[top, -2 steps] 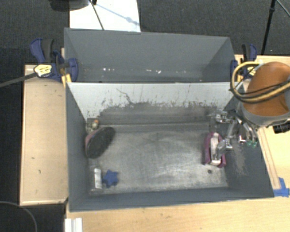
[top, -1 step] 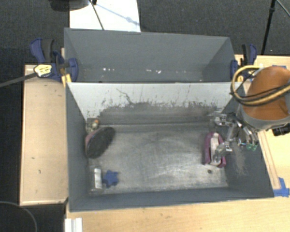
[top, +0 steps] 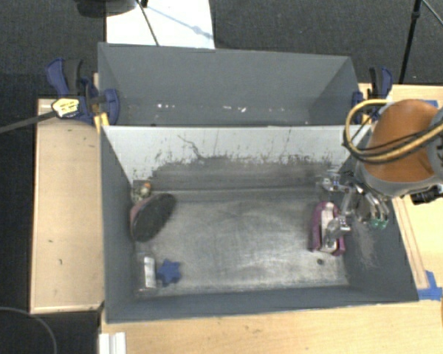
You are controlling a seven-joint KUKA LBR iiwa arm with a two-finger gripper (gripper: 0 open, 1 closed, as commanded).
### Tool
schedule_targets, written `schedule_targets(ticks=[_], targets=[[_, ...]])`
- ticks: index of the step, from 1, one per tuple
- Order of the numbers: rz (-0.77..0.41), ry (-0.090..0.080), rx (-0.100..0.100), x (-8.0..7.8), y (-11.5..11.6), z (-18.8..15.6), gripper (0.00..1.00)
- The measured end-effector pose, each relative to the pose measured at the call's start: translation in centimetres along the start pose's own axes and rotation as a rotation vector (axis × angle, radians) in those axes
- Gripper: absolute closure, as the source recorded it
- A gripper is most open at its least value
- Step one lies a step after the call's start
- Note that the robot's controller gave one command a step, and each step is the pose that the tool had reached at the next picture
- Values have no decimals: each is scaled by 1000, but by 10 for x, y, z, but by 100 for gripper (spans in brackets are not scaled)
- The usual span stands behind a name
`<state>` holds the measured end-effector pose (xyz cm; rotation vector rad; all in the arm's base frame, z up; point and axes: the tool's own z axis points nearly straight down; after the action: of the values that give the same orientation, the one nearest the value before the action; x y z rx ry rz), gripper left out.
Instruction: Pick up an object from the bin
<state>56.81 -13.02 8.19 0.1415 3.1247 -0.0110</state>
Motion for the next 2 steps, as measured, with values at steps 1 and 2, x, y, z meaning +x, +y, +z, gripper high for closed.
schedule_targets(ticks=[1, 2], targets=[[-60, 1, 0, -5, 6, 0, 0], [-359, 6, -8, 9, 12, -19, 0]])
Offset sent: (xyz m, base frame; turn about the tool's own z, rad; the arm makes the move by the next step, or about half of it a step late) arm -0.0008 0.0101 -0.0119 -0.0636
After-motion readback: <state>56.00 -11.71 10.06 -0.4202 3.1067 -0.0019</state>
